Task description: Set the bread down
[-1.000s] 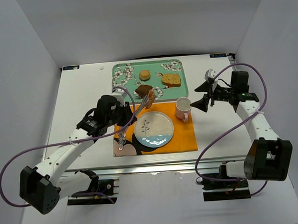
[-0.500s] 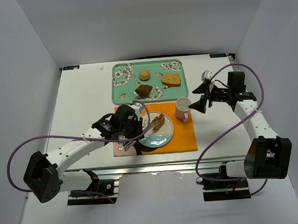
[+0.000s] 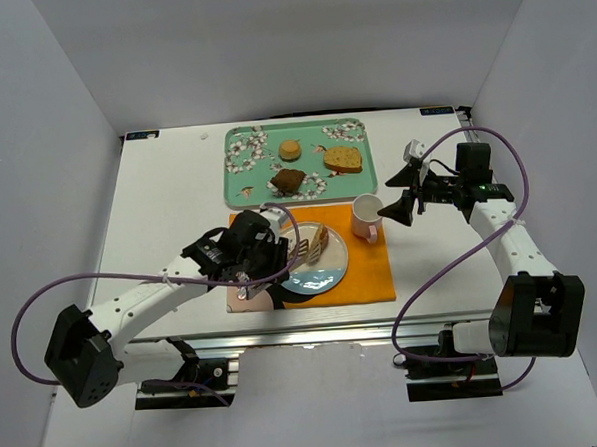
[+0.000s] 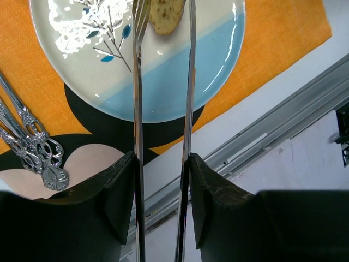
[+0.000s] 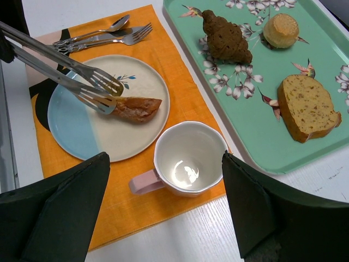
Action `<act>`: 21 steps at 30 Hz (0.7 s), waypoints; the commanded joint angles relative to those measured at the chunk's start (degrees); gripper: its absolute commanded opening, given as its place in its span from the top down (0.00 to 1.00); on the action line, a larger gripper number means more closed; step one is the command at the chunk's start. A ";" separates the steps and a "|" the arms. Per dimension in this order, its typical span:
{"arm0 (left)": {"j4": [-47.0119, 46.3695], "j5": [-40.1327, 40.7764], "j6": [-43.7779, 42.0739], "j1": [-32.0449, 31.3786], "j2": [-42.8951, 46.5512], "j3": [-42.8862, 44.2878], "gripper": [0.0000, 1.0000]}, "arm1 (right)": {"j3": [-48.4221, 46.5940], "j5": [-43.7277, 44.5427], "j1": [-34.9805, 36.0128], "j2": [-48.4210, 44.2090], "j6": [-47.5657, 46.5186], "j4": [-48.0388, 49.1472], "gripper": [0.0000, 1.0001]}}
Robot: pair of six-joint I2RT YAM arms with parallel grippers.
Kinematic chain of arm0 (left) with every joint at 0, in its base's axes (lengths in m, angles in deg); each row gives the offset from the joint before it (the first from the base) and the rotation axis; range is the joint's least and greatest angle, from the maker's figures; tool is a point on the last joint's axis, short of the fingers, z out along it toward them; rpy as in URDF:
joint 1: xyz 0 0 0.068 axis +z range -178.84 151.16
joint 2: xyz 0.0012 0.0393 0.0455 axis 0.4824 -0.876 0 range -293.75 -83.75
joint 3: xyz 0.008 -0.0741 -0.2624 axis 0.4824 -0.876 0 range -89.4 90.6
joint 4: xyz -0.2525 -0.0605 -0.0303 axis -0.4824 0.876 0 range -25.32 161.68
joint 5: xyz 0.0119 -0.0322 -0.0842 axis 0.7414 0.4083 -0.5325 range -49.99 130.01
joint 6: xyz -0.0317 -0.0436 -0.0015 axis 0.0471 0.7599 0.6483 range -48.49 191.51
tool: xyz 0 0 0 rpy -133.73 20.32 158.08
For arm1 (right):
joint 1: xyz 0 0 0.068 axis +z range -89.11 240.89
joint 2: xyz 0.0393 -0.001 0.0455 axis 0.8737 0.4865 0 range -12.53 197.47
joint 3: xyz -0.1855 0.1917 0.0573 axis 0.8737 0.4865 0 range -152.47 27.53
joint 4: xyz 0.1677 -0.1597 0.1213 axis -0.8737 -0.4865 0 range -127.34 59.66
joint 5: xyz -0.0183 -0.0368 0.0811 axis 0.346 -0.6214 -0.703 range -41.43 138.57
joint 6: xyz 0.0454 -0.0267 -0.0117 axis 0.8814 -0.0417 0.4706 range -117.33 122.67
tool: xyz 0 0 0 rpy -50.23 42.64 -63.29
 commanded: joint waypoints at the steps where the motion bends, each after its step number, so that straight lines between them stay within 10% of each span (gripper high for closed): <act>1: 0.47 -1.22 -0.77 -0.18 3.29 3.30 0.48 | -1.90 -0.84 0.29 -0.03 -0.78 0.06 0.12; 10: 3.45 -2.19 -2.27 -0.27 6.19 6.20 0.50 | -1.81 -1.02 0.29 0.06 -1.91 -0.46 0.12; 16: 2.50 11.77 -0.86 3.76 7.78 6.56 0.82 | -1.99 -0.32 3.62 -0.47 -9.36 -4.85 0.13; 21: -7.32 13.81 -3.05 20.51 6.55 2.61 0.99 | -1.81 3.11 8.55 -1.17 -14.48 -6.79 0.13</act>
